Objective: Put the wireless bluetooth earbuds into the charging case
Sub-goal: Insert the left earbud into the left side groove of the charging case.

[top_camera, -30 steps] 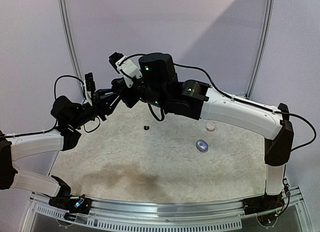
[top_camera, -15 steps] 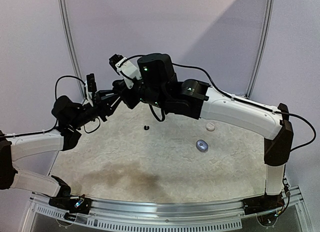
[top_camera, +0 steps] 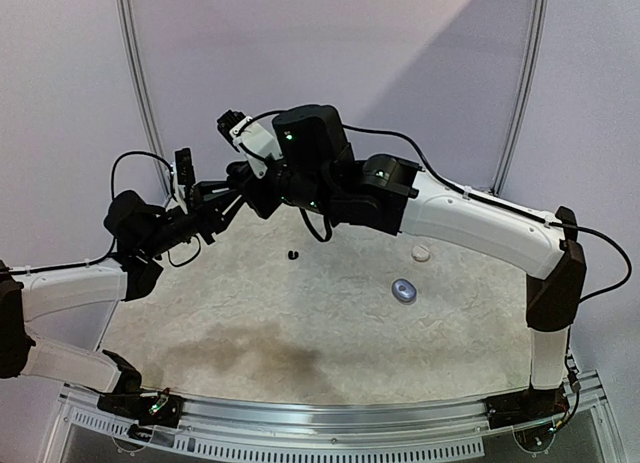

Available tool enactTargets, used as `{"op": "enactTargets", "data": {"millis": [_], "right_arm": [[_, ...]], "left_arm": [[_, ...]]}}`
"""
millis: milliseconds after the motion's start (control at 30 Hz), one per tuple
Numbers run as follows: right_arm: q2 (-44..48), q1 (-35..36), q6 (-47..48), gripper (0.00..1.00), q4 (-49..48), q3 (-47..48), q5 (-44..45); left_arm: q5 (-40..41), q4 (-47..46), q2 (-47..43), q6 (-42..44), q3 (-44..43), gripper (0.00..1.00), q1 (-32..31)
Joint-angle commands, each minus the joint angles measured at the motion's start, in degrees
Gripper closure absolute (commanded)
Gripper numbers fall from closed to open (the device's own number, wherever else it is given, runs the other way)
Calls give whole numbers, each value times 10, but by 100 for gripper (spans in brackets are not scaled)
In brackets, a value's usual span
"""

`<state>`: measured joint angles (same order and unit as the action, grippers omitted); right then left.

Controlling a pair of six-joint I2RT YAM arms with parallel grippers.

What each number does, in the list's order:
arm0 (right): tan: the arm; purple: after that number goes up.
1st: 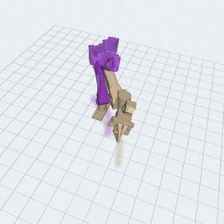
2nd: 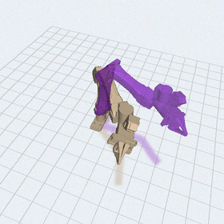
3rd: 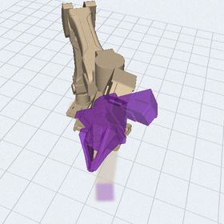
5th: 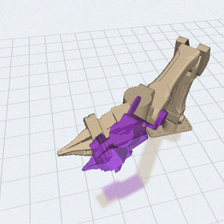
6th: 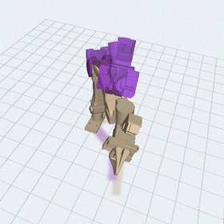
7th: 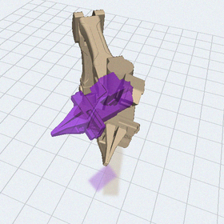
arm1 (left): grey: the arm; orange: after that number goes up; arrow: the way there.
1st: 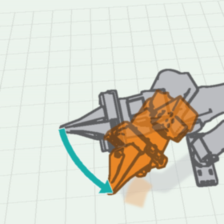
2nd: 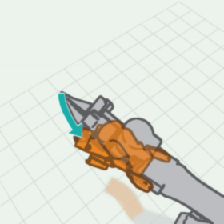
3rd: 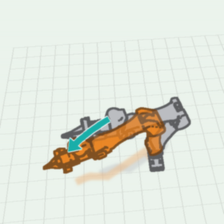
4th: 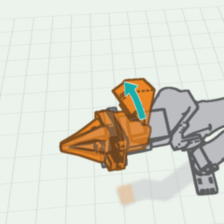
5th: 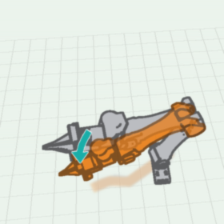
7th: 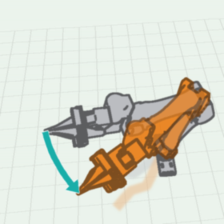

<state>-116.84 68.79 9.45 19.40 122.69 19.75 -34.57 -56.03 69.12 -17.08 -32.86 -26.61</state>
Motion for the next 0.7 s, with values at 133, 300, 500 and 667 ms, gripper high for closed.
{"op": "enactTargets", "data": {"millis": [133,300,500,667], "right_arm": [[-35,3,-9,82,72,23,-11],[-34,2,-15,81,88,29,-10],[-30,0,-17,81,107,33,-12],[-37,0,-20,77,116,47,-17]], "left_arm": [[-1,-27,-11,5,-10,100,1],[6,-35,-12,-13,-9,100,1],[11,-39,-13,-23,-8,100,1],[5,-30,-14,-11,-9,100,1]]}}
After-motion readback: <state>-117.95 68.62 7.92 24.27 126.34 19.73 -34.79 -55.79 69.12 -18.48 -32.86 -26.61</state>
